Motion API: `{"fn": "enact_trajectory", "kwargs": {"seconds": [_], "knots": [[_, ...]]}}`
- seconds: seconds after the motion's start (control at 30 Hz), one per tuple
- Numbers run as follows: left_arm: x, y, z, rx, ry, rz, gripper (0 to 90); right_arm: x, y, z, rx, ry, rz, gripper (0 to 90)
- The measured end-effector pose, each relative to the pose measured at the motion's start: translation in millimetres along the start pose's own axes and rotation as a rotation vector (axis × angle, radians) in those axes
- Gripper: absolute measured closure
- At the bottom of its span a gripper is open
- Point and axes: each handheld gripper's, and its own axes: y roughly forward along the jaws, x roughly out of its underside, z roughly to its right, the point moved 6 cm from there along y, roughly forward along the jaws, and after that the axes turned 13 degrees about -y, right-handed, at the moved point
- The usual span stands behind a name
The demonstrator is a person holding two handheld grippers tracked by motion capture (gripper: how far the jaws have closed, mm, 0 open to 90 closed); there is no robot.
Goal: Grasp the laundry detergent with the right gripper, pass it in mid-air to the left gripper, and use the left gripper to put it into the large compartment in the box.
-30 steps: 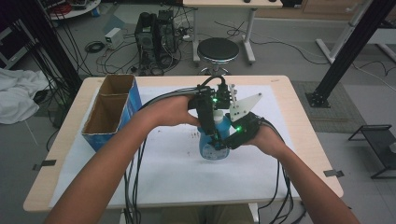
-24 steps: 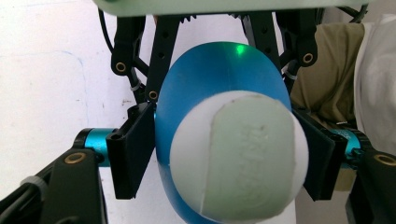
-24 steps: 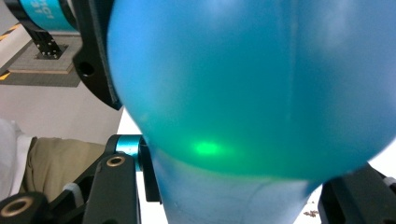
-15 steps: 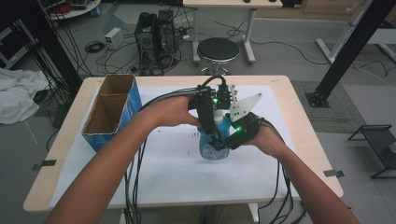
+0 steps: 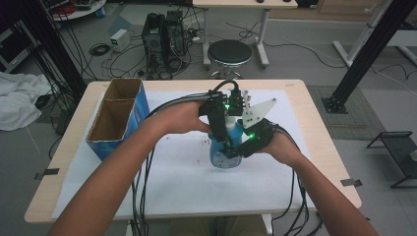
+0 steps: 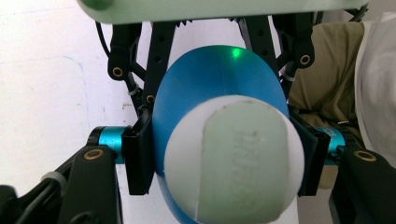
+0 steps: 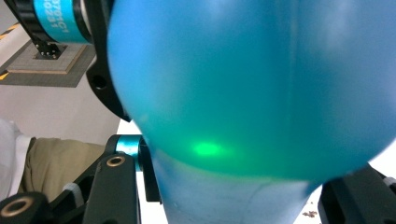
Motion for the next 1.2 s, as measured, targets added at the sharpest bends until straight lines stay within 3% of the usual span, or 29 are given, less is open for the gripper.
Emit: {"fn": "enact_trajectory", "kwargs": {"seconds": [0.17, 0.27, 0.43, 0.47, 0.53, 0.57, 0.63, 0.7, 0.73, 0.8, 0.87, 1.03, 1.1, 1.2], "knots": [[-0.2, 0.8, 0.3, -0.006, 0.005, -0.005, 37.7, 0.1, 0.0, 0.1, 0.002, -0.002, -0.002, 44.5], [-0.2, 0.9, 0.3, -0.004, 0.004, -0.009, 37.8, 0.1, -1.3, -3.0, -0.017, 0.029, -0.013, 44.4], [-2.8, -0.4, 2.3, -0.007, 0.01, -0.01, 38.0, -0.8, -1.8, -1.8, -0.004, 0.002, -0.01, 43.1], [-3.1, -1.7, 2.2, -0.014, 0.013, -0.017, 38.0, -1.1, -2.9, -2.3, -0.008, 0.0, -0.014, 39.8], [-2.6, -2.5, 2.0, -0.011, 0.009, -0.022, 38.0, -1.0, -5.7, -1.1, 0.031, 0.013, -0.019, 23.5], [-2.5, -3.9, 1.2, -0.022, 0.007, -0.018, 38.0, 1.3, -8.0, 0.7, 0.053, 0.01, -0.037, 22.0], [-0.9, -7.3, 0.4, -0.027, 0.007, -0.018, 38.0, 3.8, -17.7, -0.9, 0.049, 0.047, -0.034, 21.7], [2.0, -11.4, -1.1, -0.029, 0.001, -0.013, 38.0, 8.7, -26.9, -4.8, 0.052, 0.093, -0.076, 8.5], [3.4, -13.0, -1.7, -0.034, -0.002, -0.015, 38.0, 11.4, -30.9, -3.2, 0.076, 0.093, -0.082, 8.6], [7.2, -16.4, -3.9, -0.039, -0.013, -0.01, 38.0, 17.1, -38.8, -5.5, 0.091, 0.173, -0.115, 8.6], [12.0, -20.0, -6.6, -0.042, -0.025, -0.01, 38.0, 25.2, -48.9, -4.6, 0.128, 0.202, -0.159, 8.6], [22.7, -27.4, -15.1, -0.062, -0.054, -0.003, 38.0, 33.7, -68.5, -11.6, 0.078, 0.183, -0.18, 8.5], [27.1, -29.7, -18.9, -0.069, -0.061, -0.004, 37.9, 37.6, -74.4, -13.2, 0.073, 0.195, -0.235, 8.5], [33.7, -33.2, -24.0, -0.077, -0.064, -0.007, 37.9, 44.6, -81.2, -12.4, 0.099, 0.201, -0.317, 0.6]]}}
